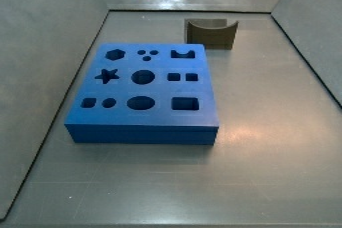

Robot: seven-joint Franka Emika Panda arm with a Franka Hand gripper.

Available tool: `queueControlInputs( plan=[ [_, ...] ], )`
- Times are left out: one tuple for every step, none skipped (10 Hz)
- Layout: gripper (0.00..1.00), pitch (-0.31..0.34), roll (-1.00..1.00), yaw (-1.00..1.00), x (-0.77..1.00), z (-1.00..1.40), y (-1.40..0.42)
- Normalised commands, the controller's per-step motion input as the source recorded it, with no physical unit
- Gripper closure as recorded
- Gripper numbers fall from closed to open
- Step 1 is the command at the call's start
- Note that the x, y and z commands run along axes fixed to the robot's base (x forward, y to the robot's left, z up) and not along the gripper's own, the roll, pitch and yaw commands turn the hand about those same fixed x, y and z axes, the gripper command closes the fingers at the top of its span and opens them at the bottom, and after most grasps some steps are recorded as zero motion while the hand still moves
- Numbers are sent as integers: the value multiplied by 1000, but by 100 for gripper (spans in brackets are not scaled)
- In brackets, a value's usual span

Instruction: Insert the arch object.

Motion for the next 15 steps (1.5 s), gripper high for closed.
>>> queueControlInputs(
  plan=[
    [100,0,16,-20,237,-1000,540],
    [100,0,0,0,211,-1000,580],
    [100,0,0,63,200,-1000,574],
    [100,1,0,31,180,-1000,543],
    [100,0,-194,0,120,-834,351],
    [100,-36,-227,0,260,-737,286],
    [100,-181,-196,0,29,-651,291],
    [100,-276,0,0,-63,-557,71],
    [100,0,36,0,14,-303,146],
    [100,0,104,0,94,-351,43],
    [100,0,76,17,146,-440,91],
    [100,0,37,0,166,-323,186],
    [100,0,59,0,186,-300,223],
    [100,16,43,0,249,-283,291],
    [100,0,13,0,209,-246,171]
  ],
)
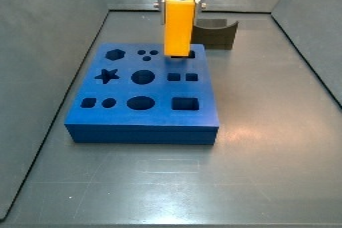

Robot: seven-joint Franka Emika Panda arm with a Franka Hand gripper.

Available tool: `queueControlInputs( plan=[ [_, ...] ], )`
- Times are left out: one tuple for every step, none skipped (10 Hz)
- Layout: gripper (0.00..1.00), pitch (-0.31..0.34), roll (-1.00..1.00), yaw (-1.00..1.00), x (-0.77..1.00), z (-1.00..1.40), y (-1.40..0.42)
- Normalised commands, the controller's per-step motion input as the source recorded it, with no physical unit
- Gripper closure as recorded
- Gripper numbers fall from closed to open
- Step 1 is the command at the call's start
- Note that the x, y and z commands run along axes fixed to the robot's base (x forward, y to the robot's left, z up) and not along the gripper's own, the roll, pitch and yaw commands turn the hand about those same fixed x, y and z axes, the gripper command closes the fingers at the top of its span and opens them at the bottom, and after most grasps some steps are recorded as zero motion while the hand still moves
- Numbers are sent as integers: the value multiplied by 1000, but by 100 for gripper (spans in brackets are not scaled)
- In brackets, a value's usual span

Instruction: Insert the arch object.

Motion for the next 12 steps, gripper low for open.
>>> queueControlInputs(
  plan=[
    [100,0,0,-29,343,-249,100],
    [100,-13,0,-60,229,-337,26],
    [100,-36,1,-100,211,-411,0],
    [100,-33,19,-174,229,-477,0],
    [100,-80,26,-300,0,-486,0],
    [100,-113,4,-166,-286,-403,111],
    [100,-53,7,-54,-189,-266,83],
    [100,-3,44,-31,-49,-203,9],
    [100,-47,34,0,-46,-297,0],
    [100,-57,14,0,40,-423,0],
    [100,0,30,0,314,-469,0],
    [100,0,0,-157,286,-514,0]
  ],
)
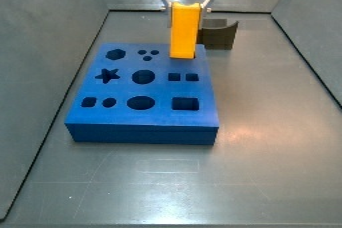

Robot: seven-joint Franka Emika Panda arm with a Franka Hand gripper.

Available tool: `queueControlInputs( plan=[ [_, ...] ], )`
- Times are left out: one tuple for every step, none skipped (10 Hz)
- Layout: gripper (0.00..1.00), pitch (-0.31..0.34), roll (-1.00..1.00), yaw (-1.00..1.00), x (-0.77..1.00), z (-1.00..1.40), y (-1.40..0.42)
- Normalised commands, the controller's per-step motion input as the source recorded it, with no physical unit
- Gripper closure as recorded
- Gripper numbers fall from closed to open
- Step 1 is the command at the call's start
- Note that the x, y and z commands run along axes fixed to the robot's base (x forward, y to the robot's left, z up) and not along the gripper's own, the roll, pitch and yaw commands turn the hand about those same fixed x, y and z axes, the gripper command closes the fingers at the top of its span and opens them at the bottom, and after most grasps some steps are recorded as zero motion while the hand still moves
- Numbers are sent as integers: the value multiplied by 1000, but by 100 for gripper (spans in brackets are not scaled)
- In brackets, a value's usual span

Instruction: Insert the arch object.

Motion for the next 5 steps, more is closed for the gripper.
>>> queueControlInputs(
  plan=[
    [100,-11,0,-140,211,-577,0],
    [100,-67,-7,-137,106,-663,0],
    [100,-126,0,-100,0,-729,0],
    [100,-209,-14,-3,-71,-846,0],
    [100,-243,0,240,-186,-717,-100]
  ],
)
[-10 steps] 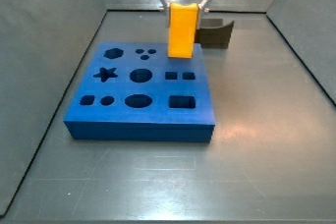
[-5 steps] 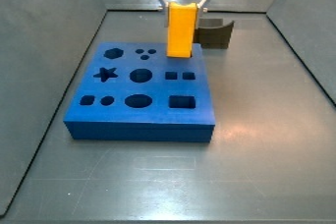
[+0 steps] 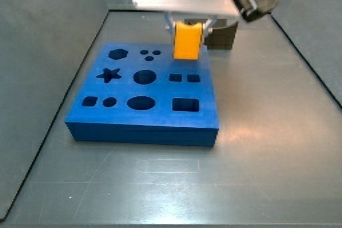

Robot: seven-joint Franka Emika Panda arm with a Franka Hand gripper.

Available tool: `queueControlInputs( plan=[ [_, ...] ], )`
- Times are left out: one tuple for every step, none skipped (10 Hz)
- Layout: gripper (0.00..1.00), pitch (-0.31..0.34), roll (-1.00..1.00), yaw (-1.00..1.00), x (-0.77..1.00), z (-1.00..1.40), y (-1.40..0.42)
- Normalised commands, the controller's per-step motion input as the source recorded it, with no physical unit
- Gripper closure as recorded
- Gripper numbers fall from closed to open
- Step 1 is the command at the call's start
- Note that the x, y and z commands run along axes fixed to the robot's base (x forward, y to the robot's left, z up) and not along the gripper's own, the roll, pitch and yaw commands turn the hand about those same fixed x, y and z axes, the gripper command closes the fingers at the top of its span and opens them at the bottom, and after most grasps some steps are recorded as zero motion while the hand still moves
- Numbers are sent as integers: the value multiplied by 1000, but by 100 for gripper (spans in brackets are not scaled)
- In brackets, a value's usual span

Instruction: Insert the arch object.

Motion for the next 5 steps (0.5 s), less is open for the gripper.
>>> queueControlInputs(
  plan=[
    [100,-200,44,774,0,-560,-400],
    [100,-210,44,869,0,-554,-300],
    [100,-221,0,583,-111,-329,-520],
    [100,-161,0,180,-106,-149,-154],
    [100,-17,47,71,0,0,-111]
  ],
)
